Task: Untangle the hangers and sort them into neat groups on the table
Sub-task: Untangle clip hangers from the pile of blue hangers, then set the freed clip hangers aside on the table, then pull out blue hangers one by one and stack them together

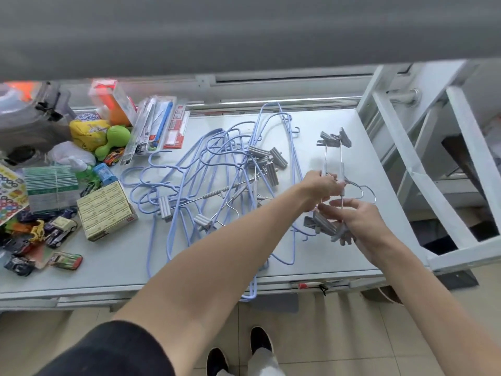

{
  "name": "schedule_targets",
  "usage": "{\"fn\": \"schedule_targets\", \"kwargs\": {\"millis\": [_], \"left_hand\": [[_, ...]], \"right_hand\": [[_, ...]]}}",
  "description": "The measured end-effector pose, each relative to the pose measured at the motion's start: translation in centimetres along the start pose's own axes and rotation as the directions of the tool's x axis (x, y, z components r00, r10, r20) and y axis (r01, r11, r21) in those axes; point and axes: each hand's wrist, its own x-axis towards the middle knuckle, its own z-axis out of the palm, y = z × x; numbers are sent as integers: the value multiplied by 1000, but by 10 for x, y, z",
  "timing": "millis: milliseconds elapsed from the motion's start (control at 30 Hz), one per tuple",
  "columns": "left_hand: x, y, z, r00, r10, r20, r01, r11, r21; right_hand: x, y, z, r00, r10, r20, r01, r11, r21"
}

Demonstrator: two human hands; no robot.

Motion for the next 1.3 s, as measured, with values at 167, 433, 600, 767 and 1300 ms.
{"fn": "schedule_targets", "kwargs": {"millis": [167,433,600,767,1300], "left_hand": [[-4,3,-14,988,-111,104,97,987,131],[-25,7,-77,959,166,-228,-157,986,59],[-35,-3,-130,791,249,-559,-189,968,163],[-52,-3,-163,637,281,-718,-80,950,301],[-52,-19,-177,782,58,-621,78,979,190]], "right_hand": [[12,11,-22,997,43,-65,-44,999,-27],[38,30,-45,971,-69,-230,-50,879,-475],[42,21,-34,956,-102,-276,-154,626,-764],[41,-7,-1,910,-222,-349,-234,418,-878],[58,-30,126,937,-270,223,344,592,-729]]}}
